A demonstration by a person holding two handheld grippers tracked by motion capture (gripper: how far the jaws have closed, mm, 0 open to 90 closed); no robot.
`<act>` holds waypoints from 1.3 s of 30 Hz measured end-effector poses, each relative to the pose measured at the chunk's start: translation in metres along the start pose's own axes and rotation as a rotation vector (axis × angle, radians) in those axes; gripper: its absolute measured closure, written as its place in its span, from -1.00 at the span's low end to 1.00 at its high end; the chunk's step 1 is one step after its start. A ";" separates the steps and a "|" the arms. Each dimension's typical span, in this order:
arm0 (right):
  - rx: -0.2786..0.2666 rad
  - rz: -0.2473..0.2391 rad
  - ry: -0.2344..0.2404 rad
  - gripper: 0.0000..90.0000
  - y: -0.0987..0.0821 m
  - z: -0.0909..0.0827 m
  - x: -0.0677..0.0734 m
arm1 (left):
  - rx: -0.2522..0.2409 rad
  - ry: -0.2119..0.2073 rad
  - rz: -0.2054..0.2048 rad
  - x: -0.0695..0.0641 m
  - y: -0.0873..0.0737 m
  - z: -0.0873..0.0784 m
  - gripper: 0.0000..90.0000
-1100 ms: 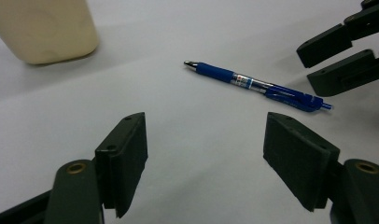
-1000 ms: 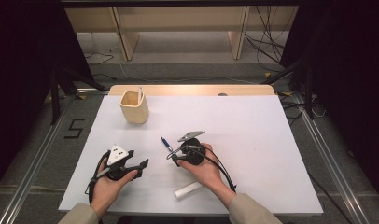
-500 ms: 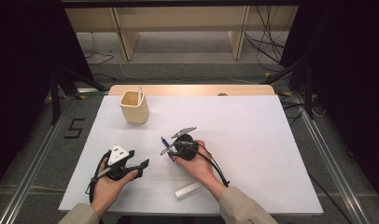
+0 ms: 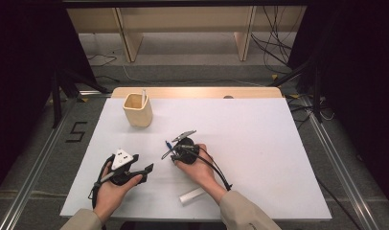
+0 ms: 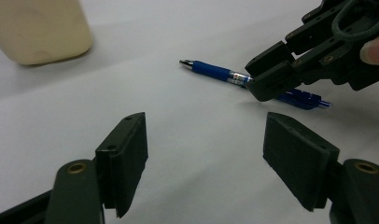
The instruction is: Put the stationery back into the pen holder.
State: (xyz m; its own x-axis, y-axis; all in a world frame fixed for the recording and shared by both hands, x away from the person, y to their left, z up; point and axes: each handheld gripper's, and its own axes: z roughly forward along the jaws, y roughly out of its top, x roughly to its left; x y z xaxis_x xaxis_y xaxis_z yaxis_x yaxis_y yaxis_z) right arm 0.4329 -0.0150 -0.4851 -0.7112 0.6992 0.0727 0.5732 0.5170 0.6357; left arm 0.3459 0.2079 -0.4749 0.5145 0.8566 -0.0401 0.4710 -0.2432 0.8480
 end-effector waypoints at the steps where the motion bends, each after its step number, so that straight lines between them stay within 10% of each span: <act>1: 0.002 -0.002 -0.006 0.46 0.000 0.000 0.001 | 0.000 0.000 0.000 0.000 0.000 0.000 -0.32; 39: 0.051 -0.002 -0.083 0.74 0.007 0.002 0.007 | 0.012 -0.004 0.011 -0.002 -0.001 0.003 -0.31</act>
State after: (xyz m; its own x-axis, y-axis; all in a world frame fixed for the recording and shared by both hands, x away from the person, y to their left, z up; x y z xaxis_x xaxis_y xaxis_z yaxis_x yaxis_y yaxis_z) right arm 0.4323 -0.0053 -0.4817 -0.6772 0.7357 0.0065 0.5938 0.5413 0.5954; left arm 0.3466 0.2050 -0.4773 0.5225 0.8520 -0.0331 0.4740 -0.2579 0.8419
